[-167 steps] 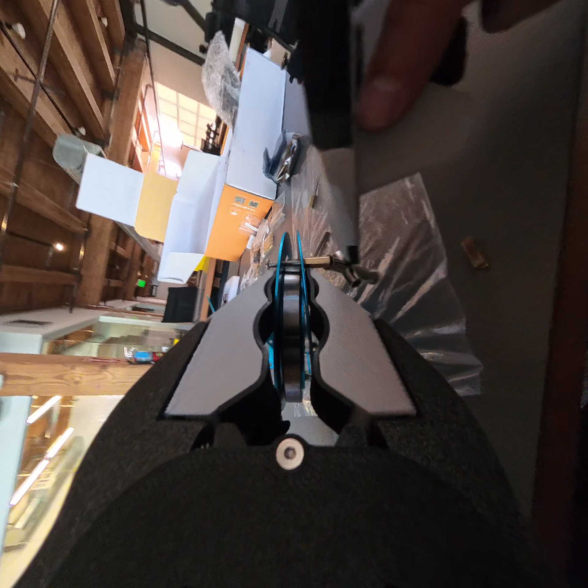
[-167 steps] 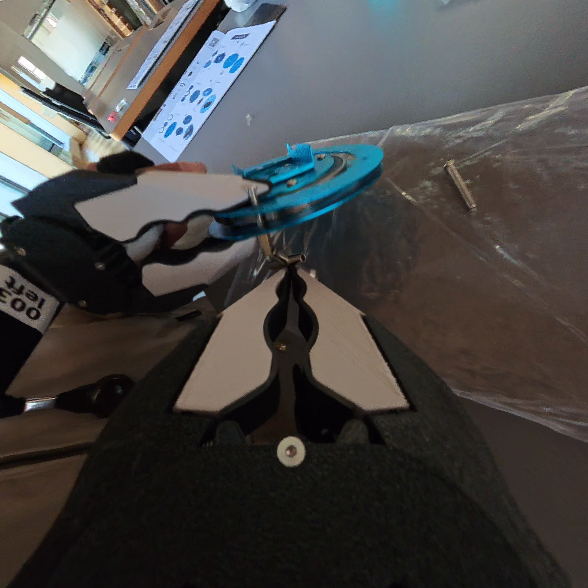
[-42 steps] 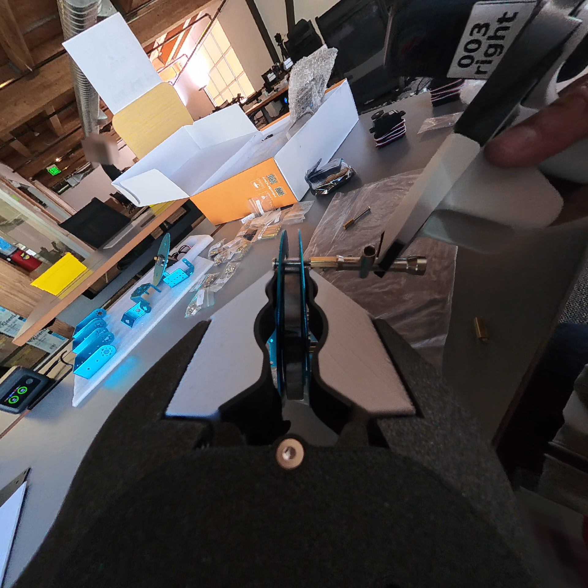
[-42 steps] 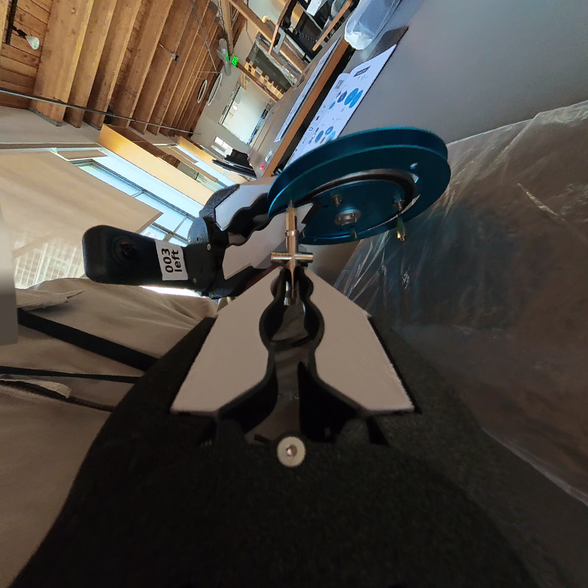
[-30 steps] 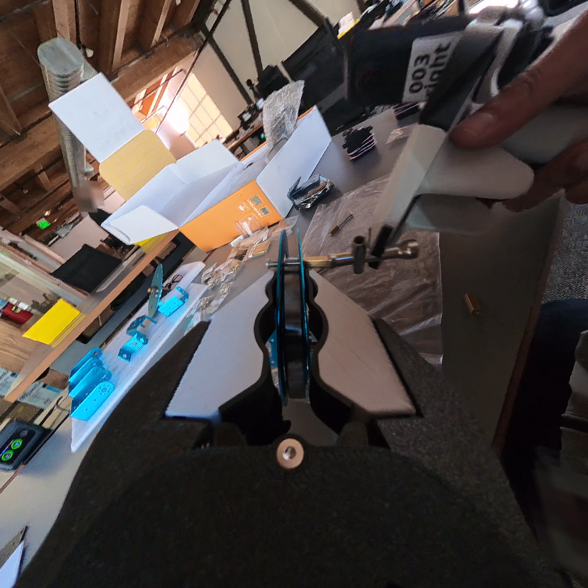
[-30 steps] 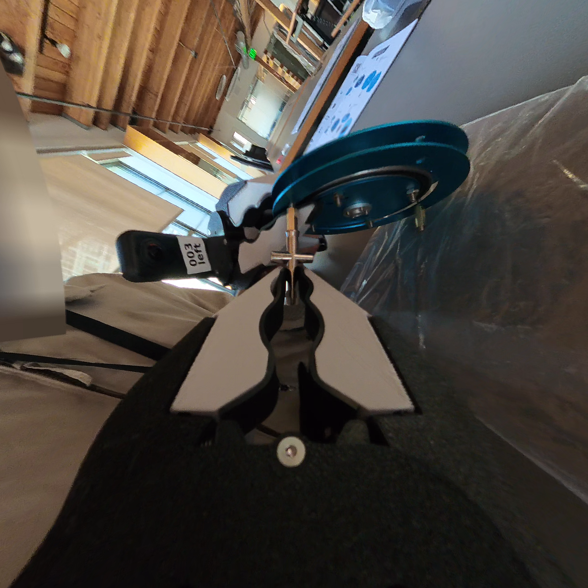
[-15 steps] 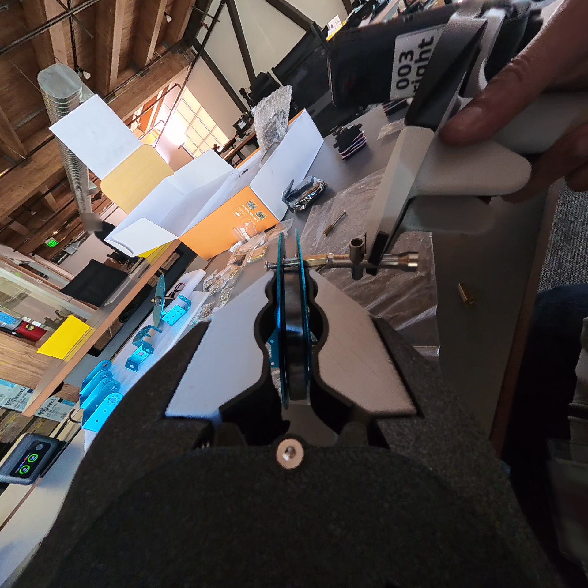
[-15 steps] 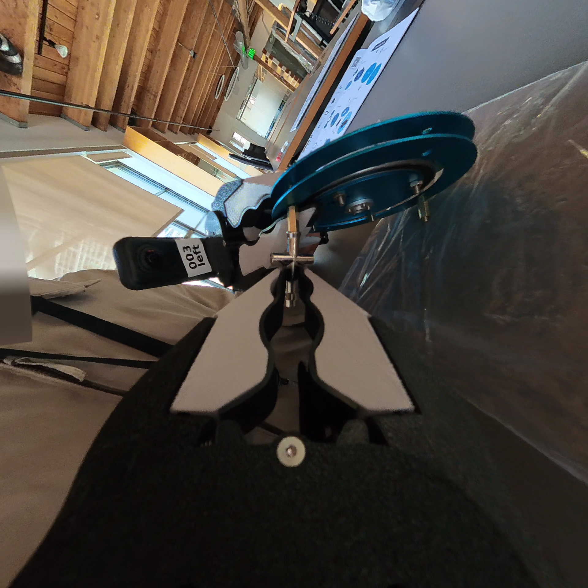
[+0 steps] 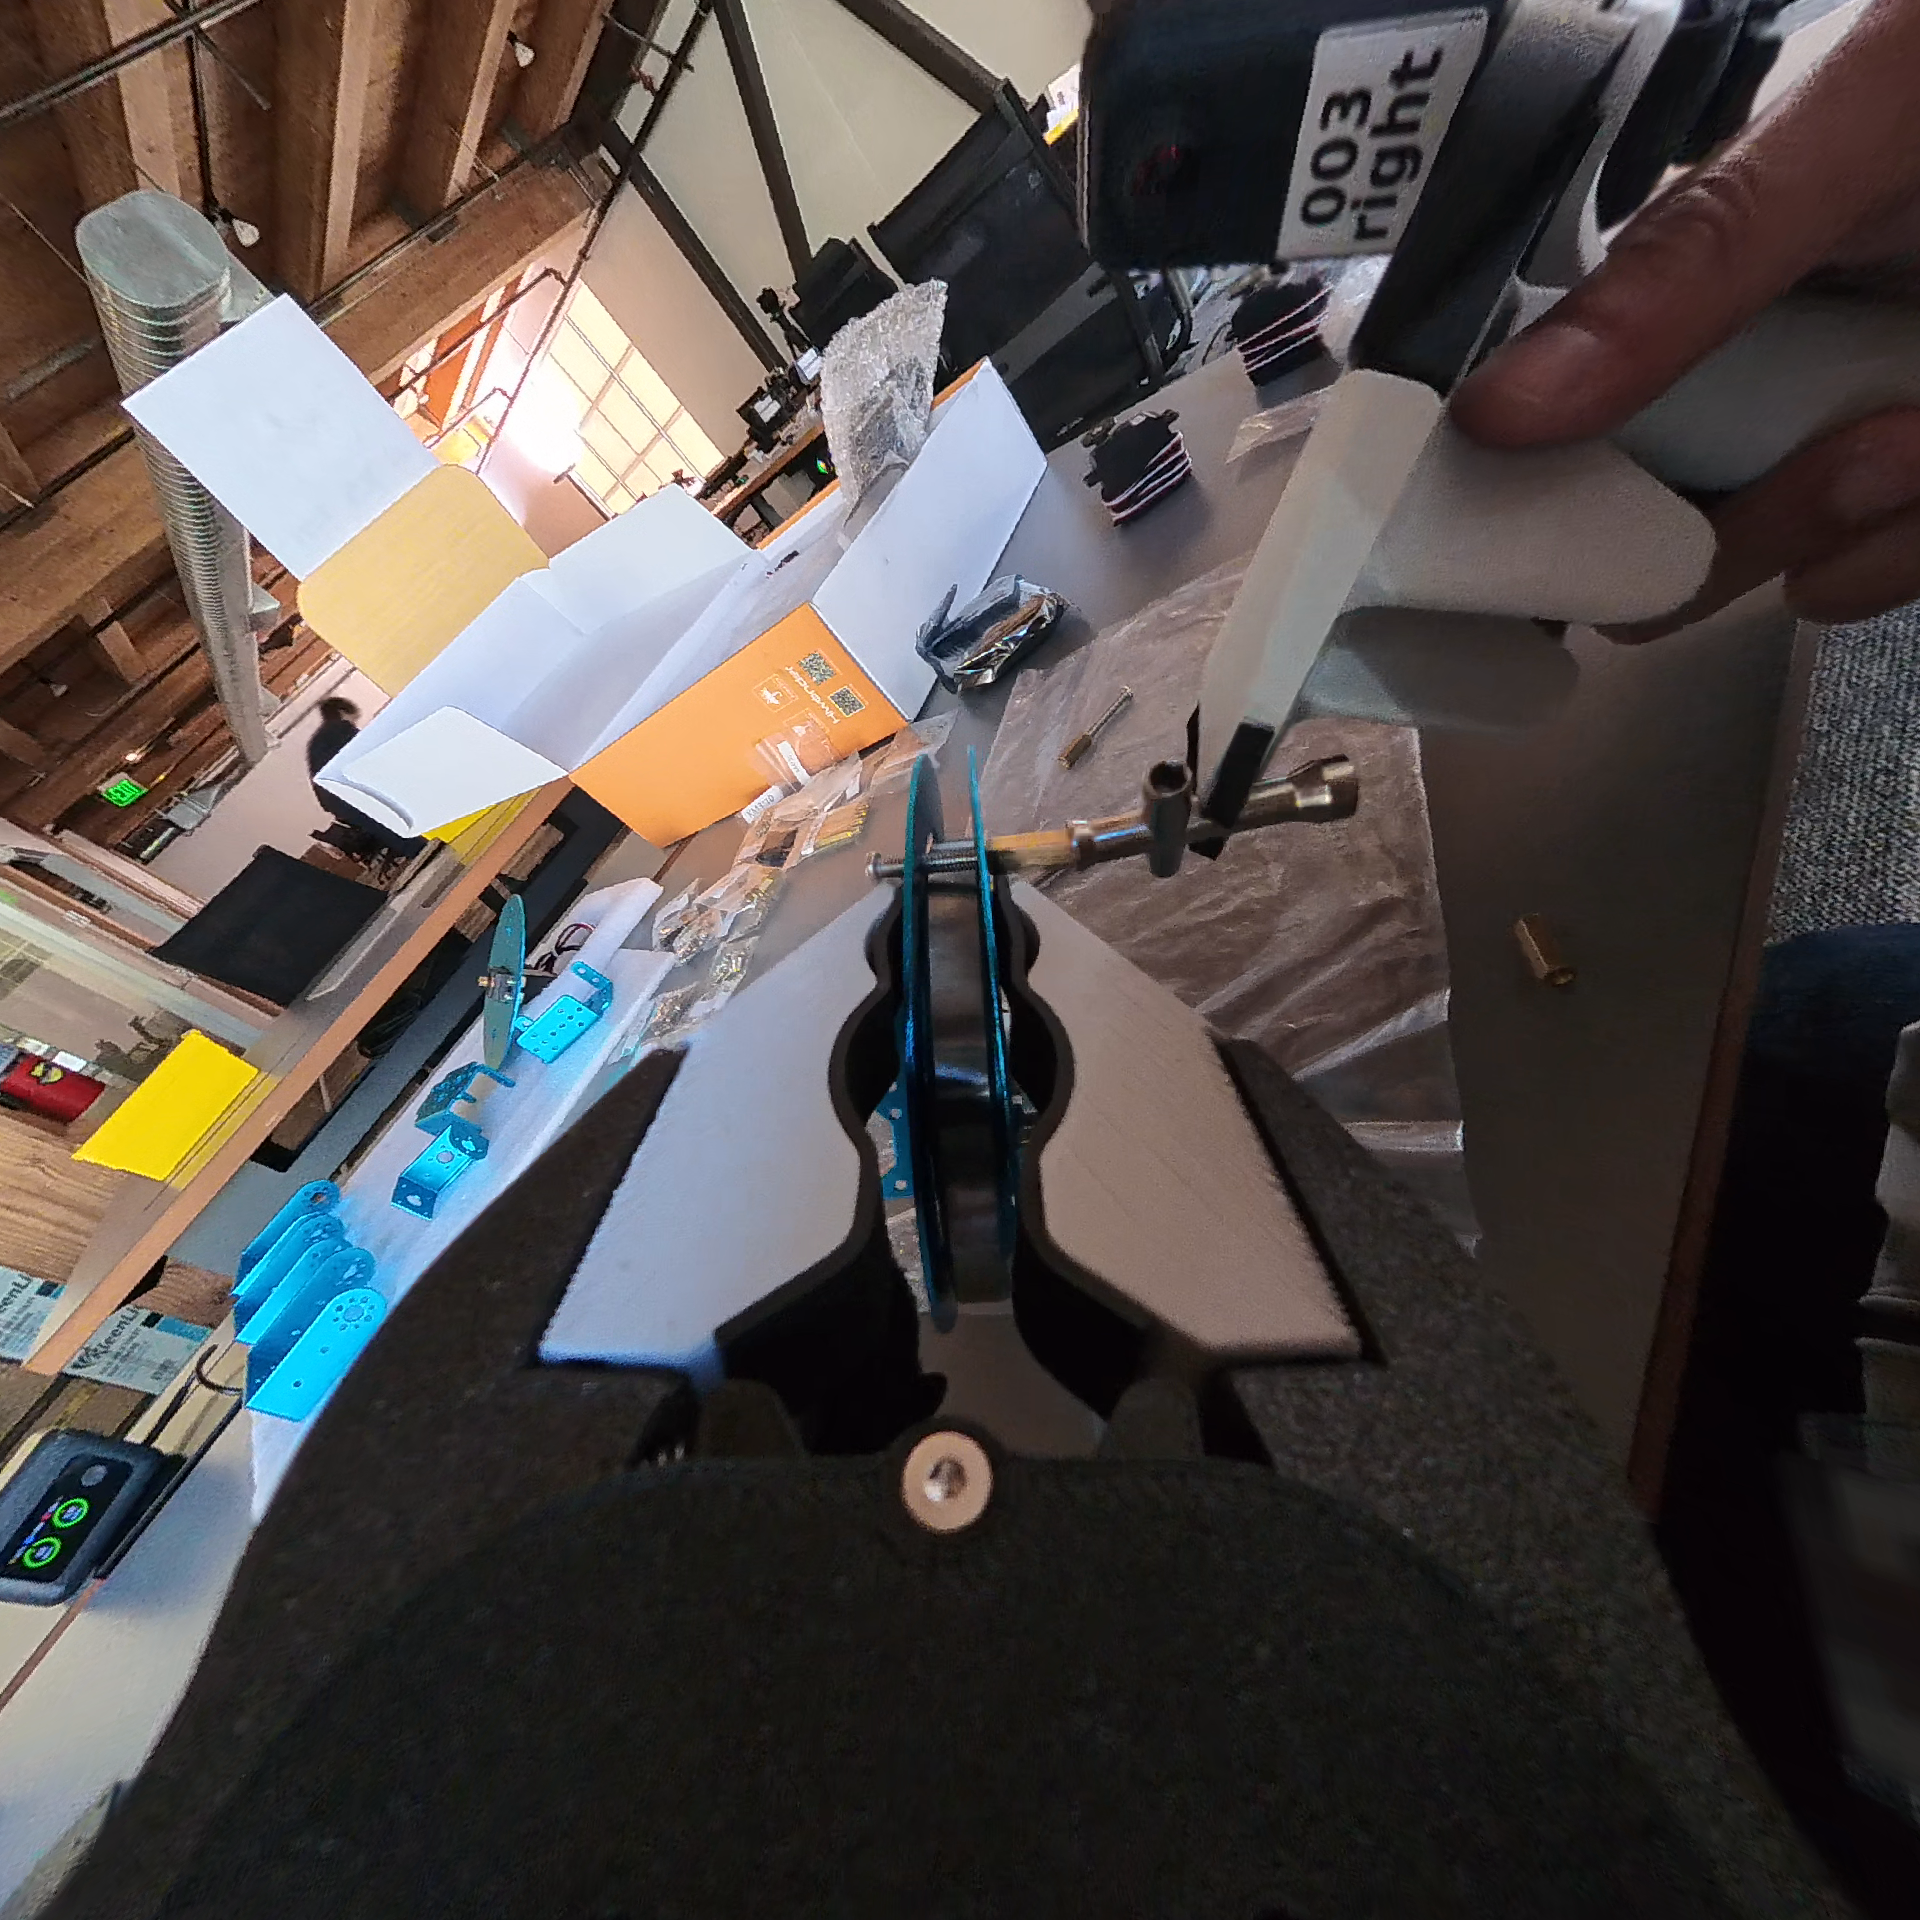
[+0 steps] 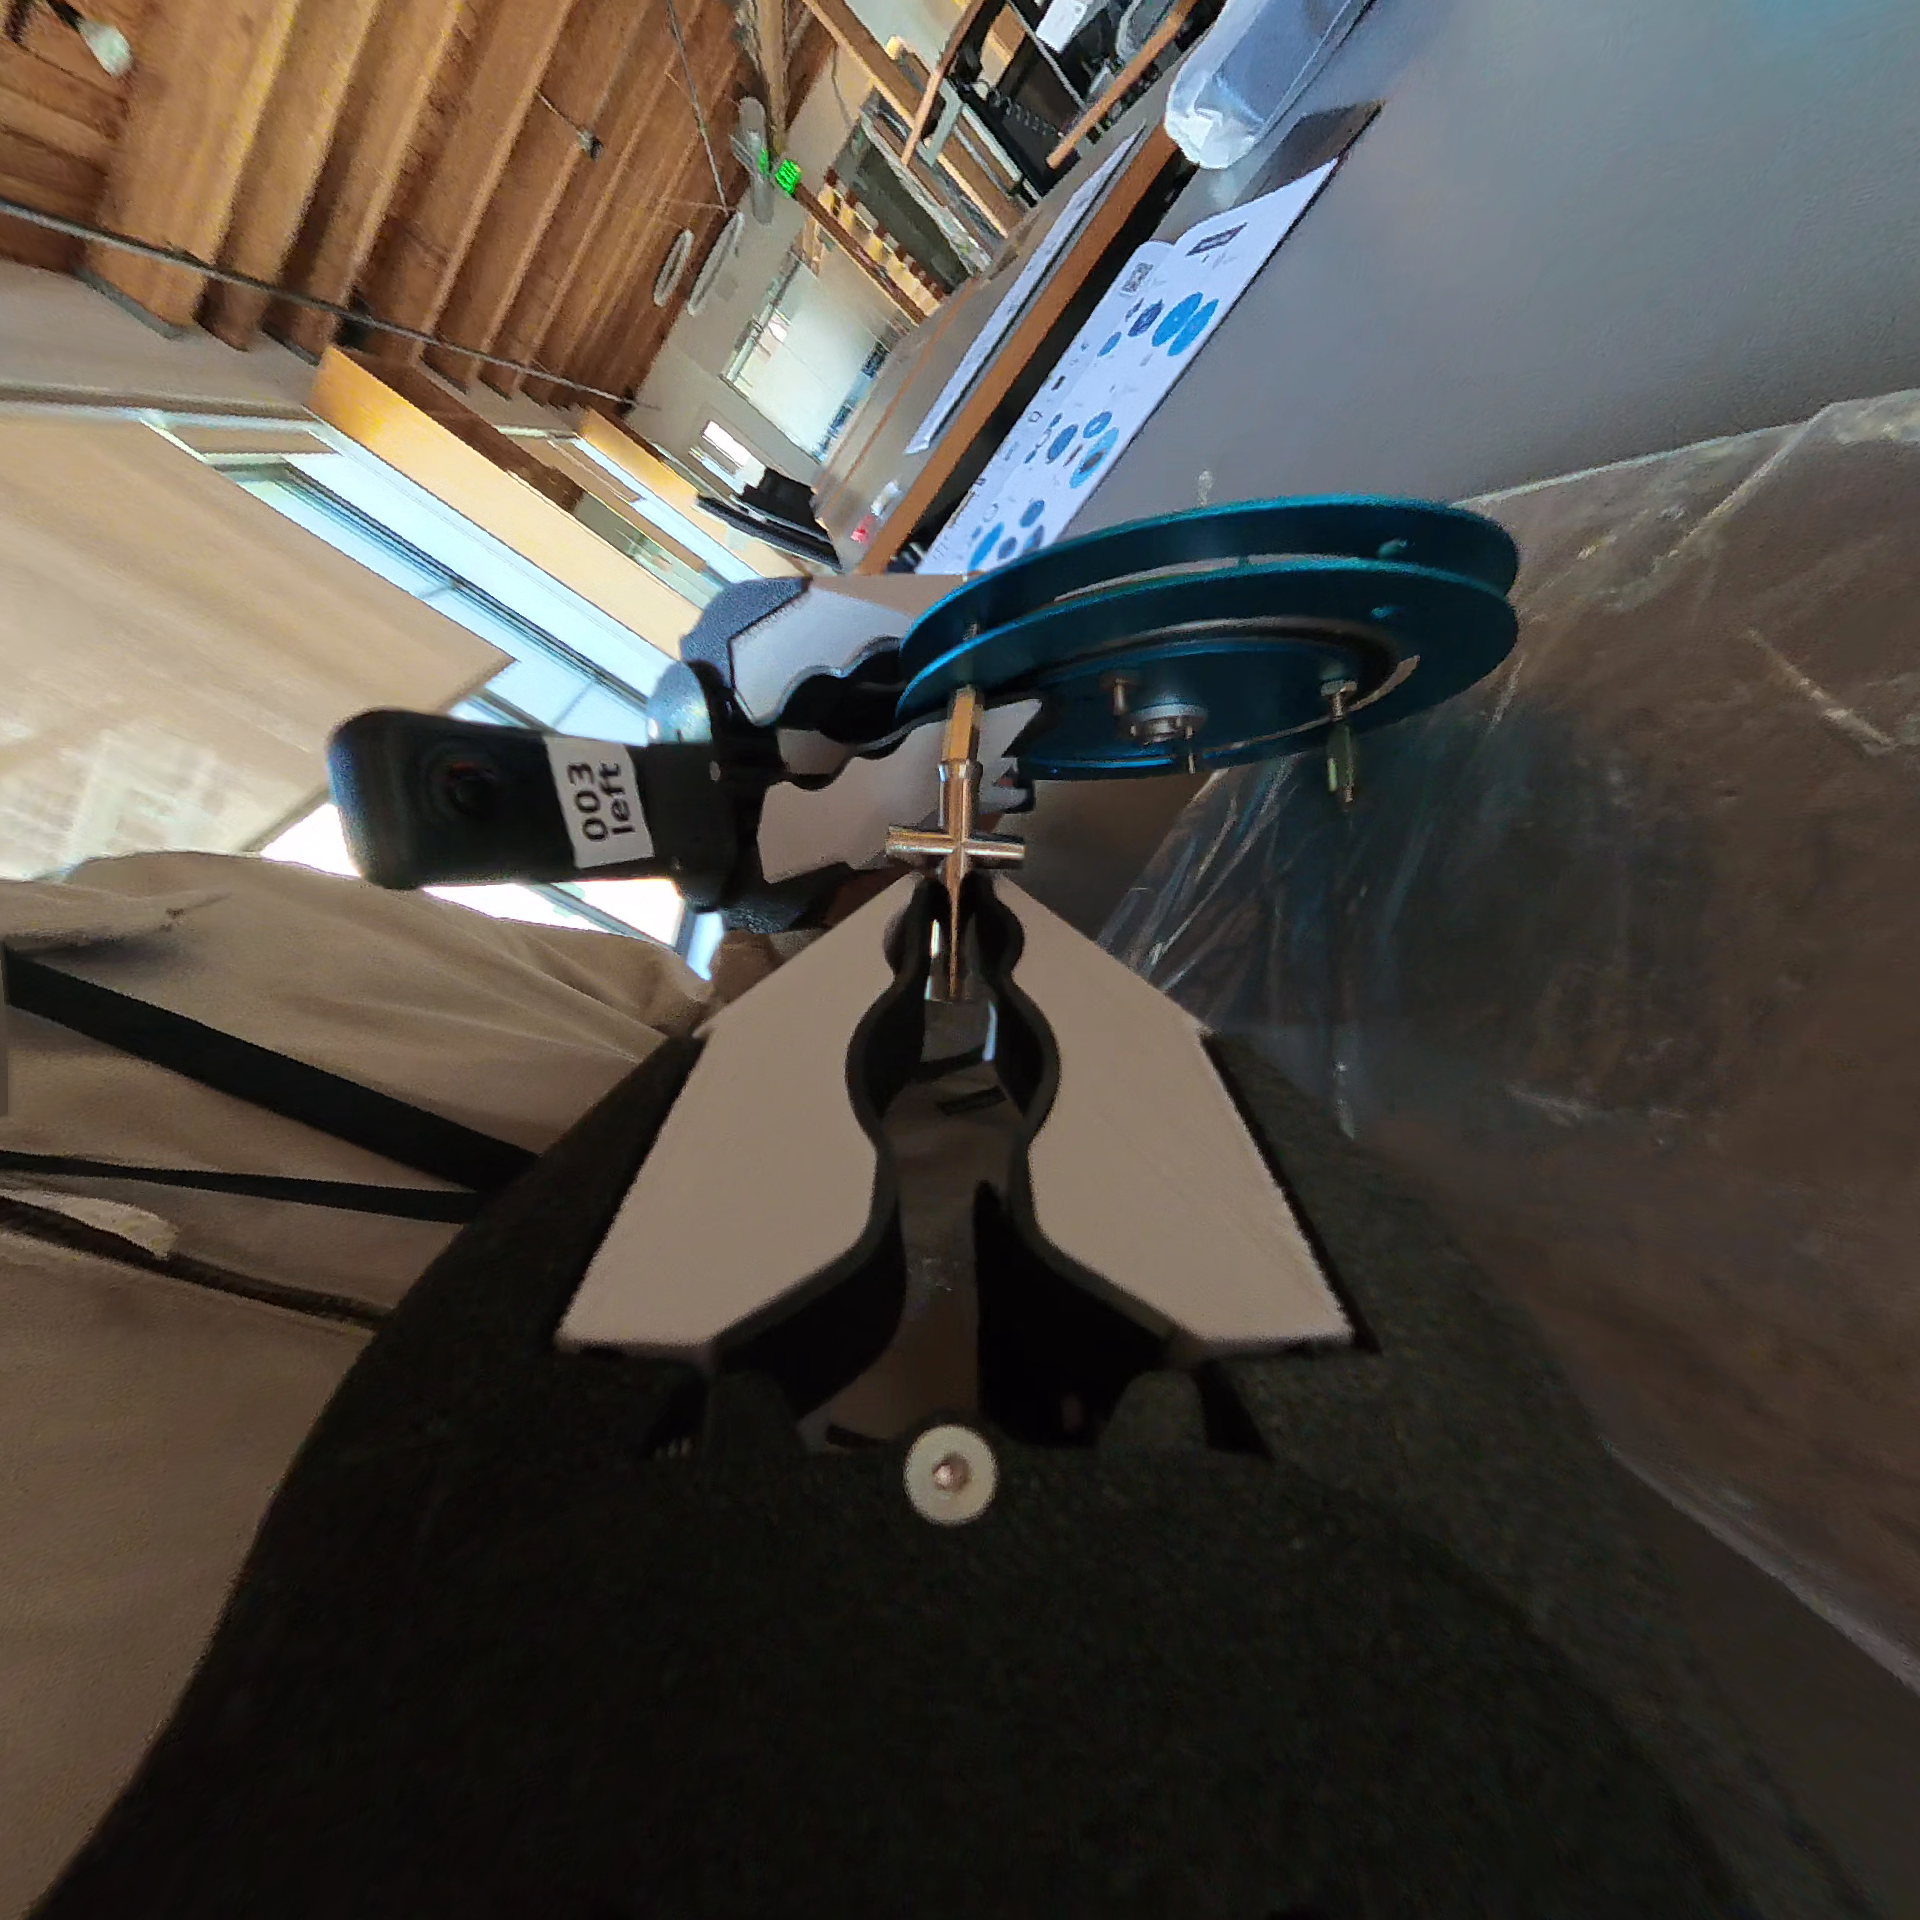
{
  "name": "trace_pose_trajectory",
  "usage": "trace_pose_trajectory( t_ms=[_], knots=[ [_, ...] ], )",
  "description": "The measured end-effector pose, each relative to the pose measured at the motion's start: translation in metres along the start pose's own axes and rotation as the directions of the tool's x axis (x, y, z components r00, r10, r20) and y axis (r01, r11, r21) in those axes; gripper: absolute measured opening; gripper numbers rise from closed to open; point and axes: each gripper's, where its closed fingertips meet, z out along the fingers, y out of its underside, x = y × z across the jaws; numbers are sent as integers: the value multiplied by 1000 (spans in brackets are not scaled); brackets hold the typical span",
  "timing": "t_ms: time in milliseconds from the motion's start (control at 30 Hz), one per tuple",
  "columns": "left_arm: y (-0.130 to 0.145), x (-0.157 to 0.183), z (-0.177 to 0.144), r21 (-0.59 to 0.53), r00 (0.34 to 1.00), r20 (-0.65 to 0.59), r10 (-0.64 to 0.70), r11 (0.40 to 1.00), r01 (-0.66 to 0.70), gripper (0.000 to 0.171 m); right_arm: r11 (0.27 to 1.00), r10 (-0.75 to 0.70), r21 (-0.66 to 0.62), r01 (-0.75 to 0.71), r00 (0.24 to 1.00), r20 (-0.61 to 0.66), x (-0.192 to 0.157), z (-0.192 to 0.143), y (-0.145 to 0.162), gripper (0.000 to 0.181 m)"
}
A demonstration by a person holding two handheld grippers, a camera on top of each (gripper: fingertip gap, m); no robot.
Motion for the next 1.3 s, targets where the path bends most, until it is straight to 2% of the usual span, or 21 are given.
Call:
trace_pose_trajectory(
  t_ms=[133, 367, 600, 767, 867, 1000, 1100, 1300],
  knots=[
    [2, -3, 2, -18, 999, 40, 11, 1000, -11, 13, 998, 60, 34, -61, 998, 24, 3, 0, -4, 5],
    [4, -7, 7, -54, 993, 114, -18, 998, 24, 13, 998, 34, 58, -32, 999, -27, 8, 5, -7, 6],
    [4, -6, 9, -73, 992, 126, 13, 997, -3, 13, 992, -123, 19, 128, 980, -157, 14, 8, -4, 5],
    [2, -3, 10, -69, 992, 109, 60, 996, -53, 13, 955, -297, -63, 291, 917, -265, 21, -2, -5, 4],
    [2, -1, 11, -70, 991, 99, 93, 994, -86, 12, 937, -350, -89, 339, 894, -280, 23, -4, -4, 4],
    [2, 1, 12, -76, 987, 91, 129, 990, -122, 12, 947, -321, -72, 314, 913, -250, 24, -3, -1, 5],
    [3, 6, 13, -95, 972, 99, 213, 974, -204, 13, 952, -306, -84, 294, 921, -242, 27, -3, 4, 5],
    [3, 27, 19, -149, 901, 95, 423, 901, -407, 12, 952, -298, -161, 261, 910, -289, 42, -4, 18, 0]
  ],
)
